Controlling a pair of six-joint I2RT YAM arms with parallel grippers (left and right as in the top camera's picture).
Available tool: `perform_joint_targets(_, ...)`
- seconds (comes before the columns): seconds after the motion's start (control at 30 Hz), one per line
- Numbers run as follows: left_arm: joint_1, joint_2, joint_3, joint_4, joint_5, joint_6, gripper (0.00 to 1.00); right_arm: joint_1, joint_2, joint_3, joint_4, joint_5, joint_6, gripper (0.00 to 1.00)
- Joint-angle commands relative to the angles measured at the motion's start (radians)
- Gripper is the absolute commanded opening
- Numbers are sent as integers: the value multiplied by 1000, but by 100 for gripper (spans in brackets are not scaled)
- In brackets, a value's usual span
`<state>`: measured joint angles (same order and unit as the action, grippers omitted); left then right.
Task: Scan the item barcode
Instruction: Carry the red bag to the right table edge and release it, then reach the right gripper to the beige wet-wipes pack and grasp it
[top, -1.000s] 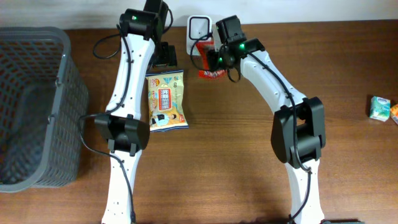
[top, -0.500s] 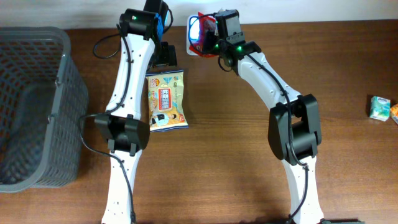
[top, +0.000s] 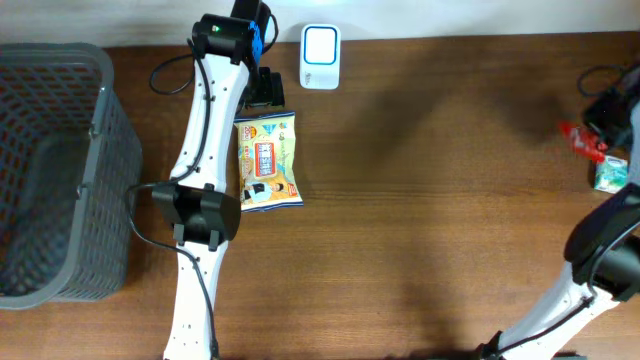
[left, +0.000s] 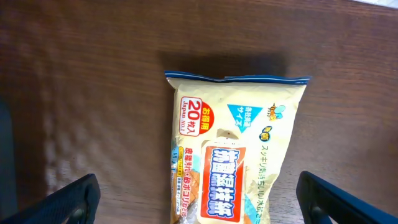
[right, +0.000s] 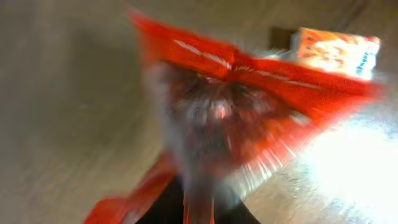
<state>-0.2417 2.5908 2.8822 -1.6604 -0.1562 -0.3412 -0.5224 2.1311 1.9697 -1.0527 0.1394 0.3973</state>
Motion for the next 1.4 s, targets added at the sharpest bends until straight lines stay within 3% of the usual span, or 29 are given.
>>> perform_joint_targets(0.0,-2,-6,15,-2,3,-6,99,-29,33,-50,37,4,-4,86)
perform_joint_targets(0.03,-2,-6,15,-2,3,-6,99,-29,41,-55,42,4,-4,96)
perform_joint_targets(0.07,-2,-6,15,-2,3,-6,99,-24,42,-55,43,-18,-9,99)
perform_joint_targets(0.2,-2,-6,15,-2,3,-6,99,54,42,-55,42,-484,-283,99)
perform_joint_targets(0.27,-2,-6,15,-2,3,-6,99,145,41,-55,55,-595,-338,99)
perform_joint_targets(0.53,-2,-6,15,-2,3,-6,99,746,119,-59,82,-678,-338,99)
perform_joint_targets(0.6,-2,-6,15,-2,3,-6,99,853,150,-59,148,-799,-336,99)
perform_joint_targets(0.73,-2,-6,15,-2,3,-6,99,948,167,-102,238,-810,-134,99)
perform_joint_targets(0.9,-2,-6,15,-2,3,-6,99,997,168,-301,386,-817,61,99)
perform_joint_targets(0.97,-2,-6,15,-2,3,-6,99,1017,168,-377,464,-912,65,100)
perform_joint_targets(1.03,-2,-6,15,-2,3,-6,99,1036,168,-392,470,-915,66,93)
perform_joint_targets(1.07,-2,-6,15,-2,3,-6,99,1043,168,-392,470,-914,71,79)
perform_joint_targets(1.13,-2,-6,15,-2,3,-6,99,1055,168,-392,470,-898,76,63)
perform_joint_targets(1.17,-2,-6,15,-2,3,-6,99,1057,168,-392,470,-852,76,50)
perform_joint_targets(1.23,-2,-6,15,-2,3,-6,99,1054,168,-391,455,-773,76,14)
perform_joint_targets(1.27,-2,-6,15,-2,3,-6,99,1038,168,-391,439,-774,71,4)
perform_joint_targets(1.37,-2,-6,15,-2,3,-6,99,968,143,-390,337,-758,0,4)
